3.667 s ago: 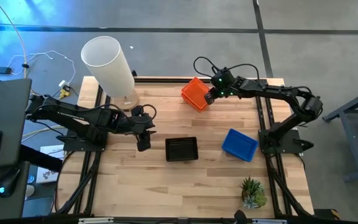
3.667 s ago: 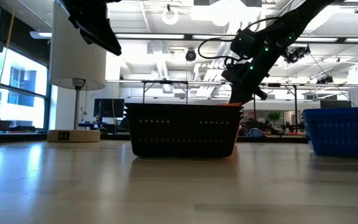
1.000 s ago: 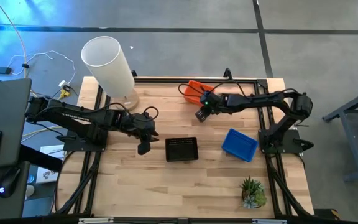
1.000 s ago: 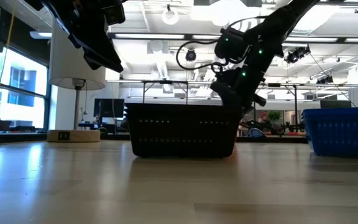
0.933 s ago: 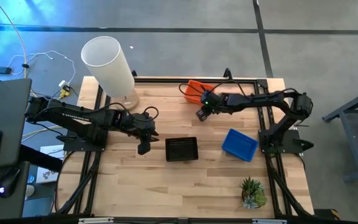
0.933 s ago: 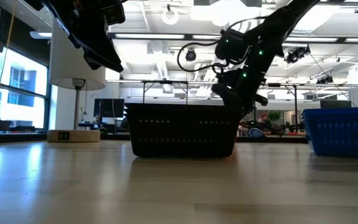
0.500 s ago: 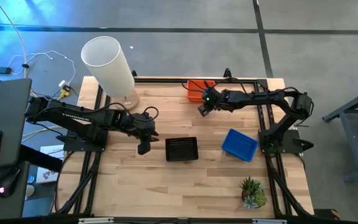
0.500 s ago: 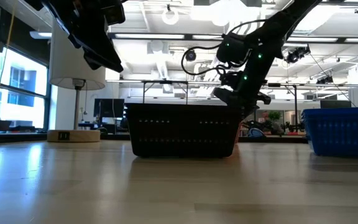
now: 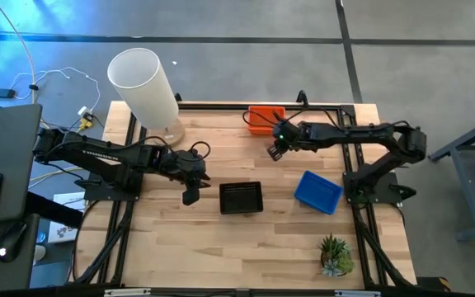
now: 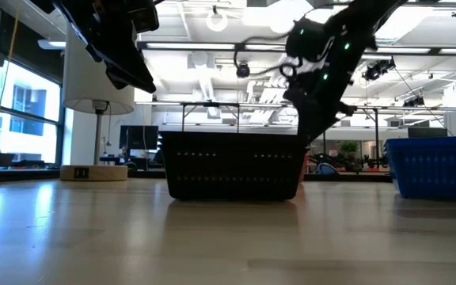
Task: Stack baskets by color
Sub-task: Move the stack of blue bins to the top right of the table
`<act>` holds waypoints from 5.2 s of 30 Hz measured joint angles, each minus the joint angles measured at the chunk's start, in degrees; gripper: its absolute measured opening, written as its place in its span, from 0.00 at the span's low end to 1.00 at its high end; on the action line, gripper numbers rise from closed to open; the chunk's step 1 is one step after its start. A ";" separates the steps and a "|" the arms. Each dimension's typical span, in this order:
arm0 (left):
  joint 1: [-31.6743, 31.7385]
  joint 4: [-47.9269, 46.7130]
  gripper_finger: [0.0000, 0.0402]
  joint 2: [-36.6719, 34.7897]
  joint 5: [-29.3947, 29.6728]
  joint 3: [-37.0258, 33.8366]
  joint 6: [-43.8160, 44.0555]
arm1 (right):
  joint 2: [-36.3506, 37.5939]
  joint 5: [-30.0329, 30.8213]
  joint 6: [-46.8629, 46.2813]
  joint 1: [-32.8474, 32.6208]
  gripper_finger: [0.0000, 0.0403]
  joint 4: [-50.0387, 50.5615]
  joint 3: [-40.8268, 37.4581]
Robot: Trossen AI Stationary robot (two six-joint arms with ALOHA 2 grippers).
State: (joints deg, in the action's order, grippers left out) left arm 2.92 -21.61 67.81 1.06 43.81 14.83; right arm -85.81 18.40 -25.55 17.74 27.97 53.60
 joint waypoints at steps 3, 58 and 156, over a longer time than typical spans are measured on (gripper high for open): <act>0.00 0.00 0.27 0.00 0.00 0.00 0.00 | 2.97 -0.58 -0.17 -2.33 0.32 2.26 0.00; 0.01 0.06 0.27 0.00 0.22 0.00 -0.45 | 9.51 -10.93 -54.13 -41.77 0.32 42.80 -0.13; 0.07 -0.04 0.27 0.00 1.07 0.00 -3.06 | -6.13 -5.38 -5.44 26.55 0.32 12.46 -0.13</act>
State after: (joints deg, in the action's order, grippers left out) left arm 2.98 -21.65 67.81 2.13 43.81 11.77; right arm -91.94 13.02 -30.98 44.29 40.42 53.47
